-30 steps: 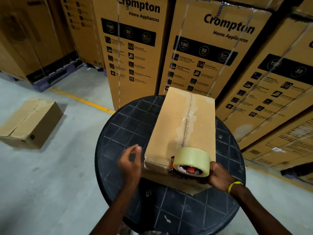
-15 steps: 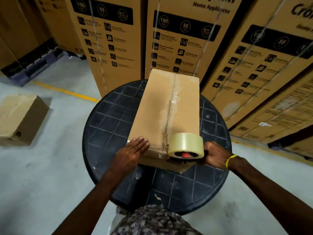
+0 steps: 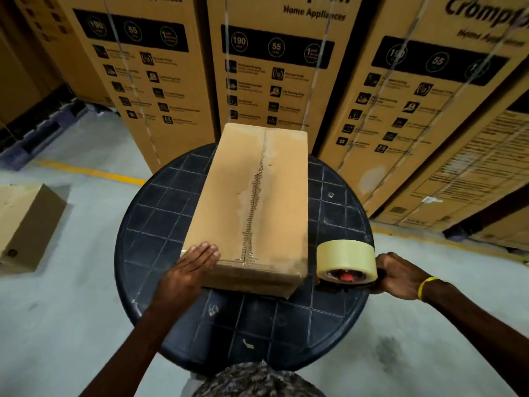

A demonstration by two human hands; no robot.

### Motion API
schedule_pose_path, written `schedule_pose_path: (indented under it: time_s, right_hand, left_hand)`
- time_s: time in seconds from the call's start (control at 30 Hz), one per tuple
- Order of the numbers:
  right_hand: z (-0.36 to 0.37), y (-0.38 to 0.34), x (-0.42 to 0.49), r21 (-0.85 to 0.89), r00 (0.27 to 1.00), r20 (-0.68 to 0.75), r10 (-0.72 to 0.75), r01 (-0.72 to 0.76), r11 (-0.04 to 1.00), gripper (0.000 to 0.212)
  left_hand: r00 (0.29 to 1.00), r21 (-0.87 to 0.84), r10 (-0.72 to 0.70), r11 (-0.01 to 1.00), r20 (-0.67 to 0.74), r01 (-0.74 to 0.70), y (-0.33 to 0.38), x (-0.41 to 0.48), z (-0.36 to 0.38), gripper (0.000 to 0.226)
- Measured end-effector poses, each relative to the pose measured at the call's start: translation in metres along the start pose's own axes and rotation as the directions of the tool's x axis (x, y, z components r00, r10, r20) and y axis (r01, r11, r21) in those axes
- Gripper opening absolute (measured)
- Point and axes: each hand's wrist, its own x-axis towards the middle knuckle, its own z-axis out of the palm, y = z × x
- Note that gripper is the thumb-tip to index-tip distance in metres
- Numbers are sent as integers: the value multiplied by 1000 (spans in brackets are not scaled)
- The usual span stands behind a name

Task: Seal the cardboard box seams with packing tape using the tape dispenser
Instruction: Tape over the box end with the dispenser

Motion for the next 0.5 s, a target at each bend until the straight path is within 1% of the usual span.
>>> schedule_pose_path:
  time_s: [0.1,0.13,0.17,0.23,0.27,0.3,0.33,0.4,0.43,0.47,0.5]
  right_hand:
    - [21,4,9,-61,998,-64,9,-13,998,38]
    - [32,3,13,-87,997,-73,2,-9,996,41]
    - [43,2,17,-106,999,-50,9,-15,994,43]
    - [56,-5,16,-115,998,21,62,-59,992,41]
    - [59,-4,15,-97,997,18,78,-75,992,33]
    - [60,3,14,-40,995,3,99,-98,994,20]
    - [62,11,11,69,993,10,116,-116,991,11]
    - [74,36,10,284,987,50,152,-160,945,20]
    - [81,38,4,396,979,59,197,-204,895,15]
    - [89,39,0,539,968,78,240,-244,806,7]
    - [96,37,-2,647,945,119,303,-306,699,8]
  left_hand:
    - [1000,5,-17,1000,-11,17,3,-1,2,55]
    - [999,7,-19,1000,-27,19,4,0,1,51]
    - [999,9,-20,1000,-41,20,6,0,0,46]
    - [999,10,-12,1000,-46,13,6,-2,-1,42]
    - [998,7,-16,1000,-56,16,6,-1,-1,44]
    - [998,18,-17,1000,-64,19,5,0,-1,45]
    - [998,32,-12,999,-67,15,5,1,0,45]
    - [999,36,-7,999,-42,9,7,3,-2,44]
    - [999,36,-1,999,-33,2,6,2,-3,45]
    - [999,40,9,999,-36,-8,6,2,-3,46]
    - [999,41,19,999,-39,-17,6,3,-3,45]
